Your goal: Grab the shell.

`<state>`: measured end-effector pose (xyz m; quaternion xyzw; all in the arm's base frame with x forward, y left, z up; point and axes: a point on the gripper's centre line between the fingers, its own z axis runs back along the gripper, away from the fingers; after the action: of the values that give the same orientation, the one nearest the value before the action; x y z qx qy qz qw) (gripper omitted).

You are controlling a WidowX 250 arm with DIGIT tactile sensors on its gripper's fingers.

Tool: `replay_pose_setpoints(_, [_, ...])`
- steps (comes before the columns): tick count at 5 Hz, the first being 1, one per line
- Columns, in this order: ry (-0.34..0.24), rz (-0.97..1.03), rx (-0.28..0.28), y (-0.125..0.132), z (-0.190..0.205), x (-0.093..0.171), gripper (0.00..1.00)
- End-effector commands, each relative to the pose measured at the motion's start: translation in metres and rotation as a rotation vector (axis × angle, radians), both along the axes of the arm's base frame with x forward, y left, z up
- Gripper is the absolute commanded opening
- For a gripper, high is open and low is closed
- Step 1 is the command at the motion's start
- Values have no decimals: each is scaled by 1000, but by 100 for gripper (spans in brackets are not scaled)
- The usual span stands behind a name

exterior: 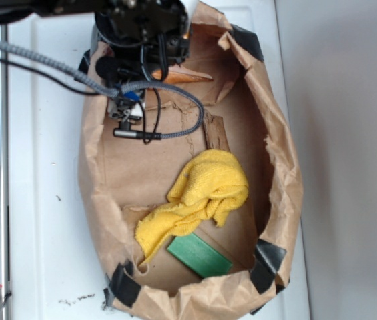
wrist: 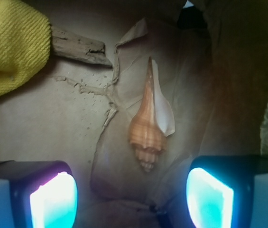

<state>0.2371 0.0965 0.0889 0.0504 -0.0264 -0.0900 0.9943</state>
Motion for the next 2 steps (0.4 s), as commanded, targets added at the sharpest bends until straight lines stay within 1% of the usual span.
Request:
replay_pose_setpoints(1, [-48, 13, 50, -7, -15, 23, 100])
replay_pose_setpoints(2, [-50, -3, 85, -18, -26, 33, 100])
